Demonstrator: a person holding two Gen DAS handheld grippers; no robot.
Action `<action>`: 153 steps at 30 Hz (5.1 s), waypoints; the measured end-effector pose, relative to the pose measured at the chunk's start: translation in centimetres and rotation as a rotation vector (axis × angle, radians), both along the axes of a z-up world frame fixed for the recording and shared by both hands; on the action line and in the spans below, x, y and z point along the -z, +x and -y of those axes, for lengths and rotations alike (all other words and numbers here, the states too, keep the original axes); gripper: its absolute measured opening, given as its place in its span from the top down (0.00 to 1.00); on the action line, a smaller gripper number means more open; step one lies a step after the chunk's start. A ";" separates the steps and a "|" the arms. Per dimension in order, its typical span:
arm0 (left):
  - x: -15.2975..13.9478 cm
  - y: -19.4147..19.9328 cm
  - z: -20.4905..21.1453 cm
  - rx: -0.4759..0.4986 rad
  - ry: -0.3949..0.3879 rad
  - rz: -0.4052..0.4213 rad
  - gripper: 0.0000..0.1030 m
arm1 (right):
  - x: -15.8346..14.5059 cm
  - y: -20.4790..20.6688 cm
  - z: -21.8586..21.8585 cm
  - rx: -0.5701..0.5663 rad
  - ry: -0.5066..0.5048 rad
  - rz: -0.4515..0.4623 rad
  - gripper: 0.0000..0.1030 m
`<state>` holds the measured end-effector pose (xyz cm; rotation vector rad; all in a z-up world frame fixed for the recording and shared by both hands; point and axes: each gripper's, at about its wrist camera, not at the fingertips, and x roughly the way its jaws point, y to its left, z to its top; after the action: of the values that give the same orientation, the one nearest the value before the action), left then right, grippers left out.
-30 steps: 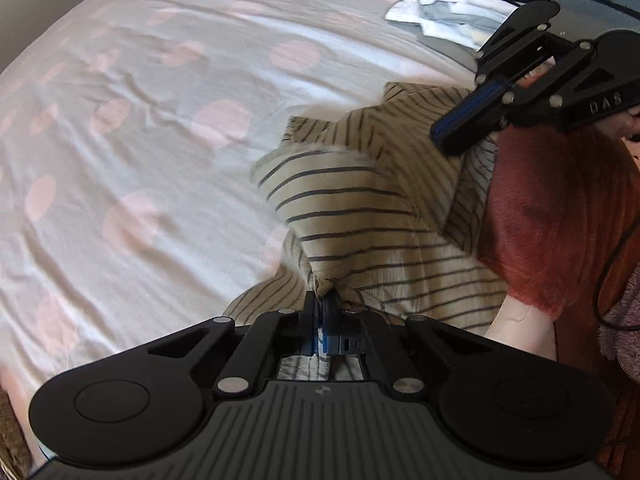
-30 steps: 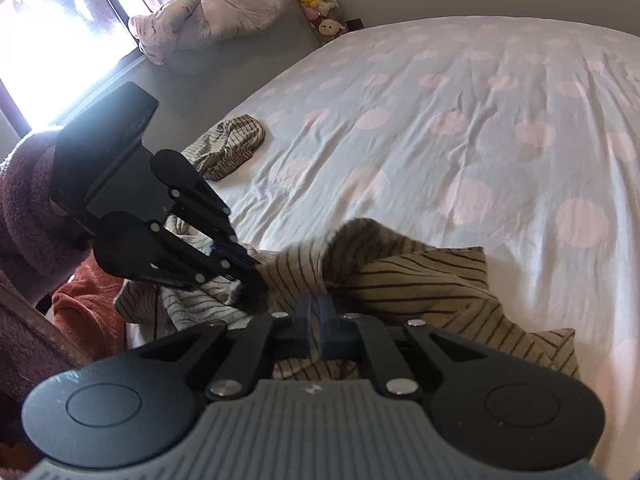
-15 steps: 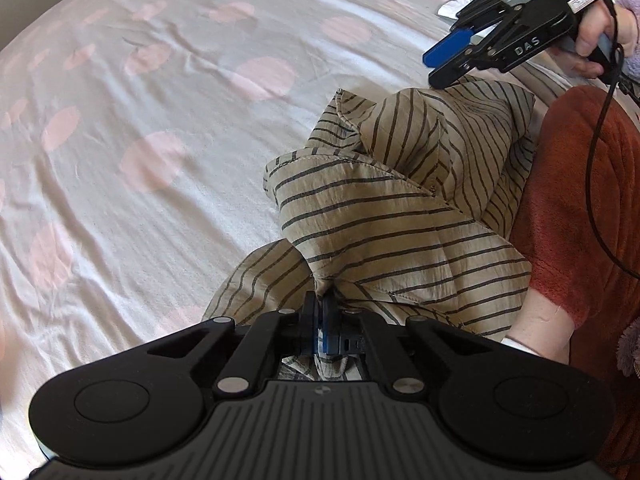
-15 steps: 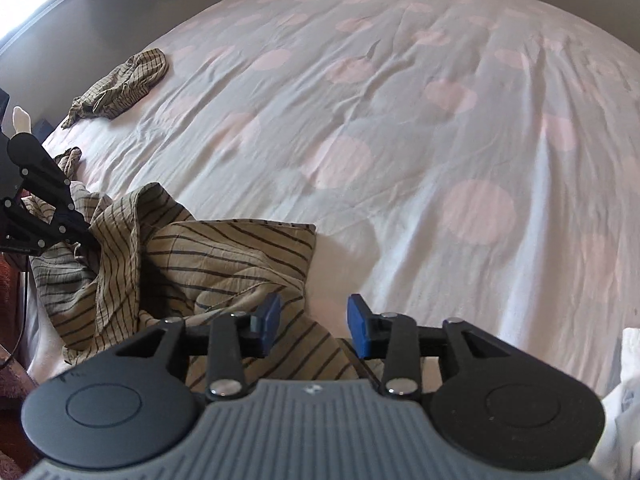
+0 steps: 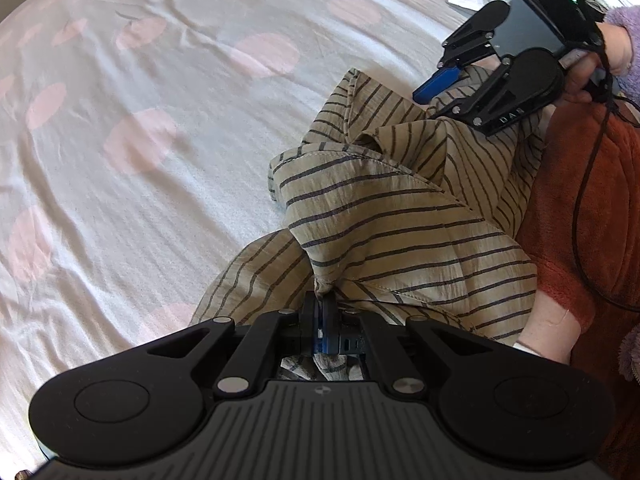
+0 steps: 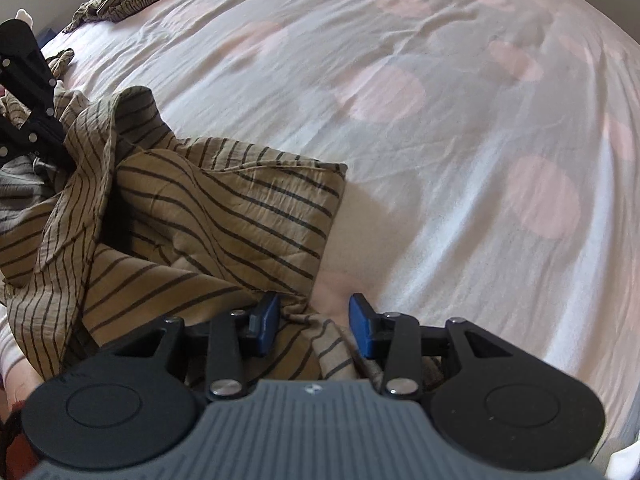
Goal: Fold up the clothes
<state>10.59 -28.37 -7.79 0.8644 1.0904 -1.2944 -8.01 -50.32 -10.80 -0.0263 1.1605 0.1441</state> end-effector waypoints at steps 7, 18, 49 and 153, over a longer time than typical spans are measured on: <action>0.0 0.1 0.0 -0.046 -0.003 0.019 1.00 | -0.4 -0.9 -1.0 -0.028 -0.011 0.017 0.93; -11.5 -0.3 -2.7 -0.179 -0.224 0.285 1.00 | -11.0 -3.5 -5.4 -0.025 -0.391 0.372 0.98; -51.4 -16.6 -14.3 -0.357 -1.054 1.015 1.00 | -55.0 -14.0 -18.9 0.144 -1.041 1.453 0.98; 3.5 27.6 -5.2 -0.965 -0.248 0.128 0.70 | -0.3 4.4 15.6 0.894 -0.113 0.457 0.47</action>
<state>38.24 -23.12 -11.32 0.1551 1.0129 -0.5280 -3.56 -65.89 -10.49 0.3415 0.6379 -0.6874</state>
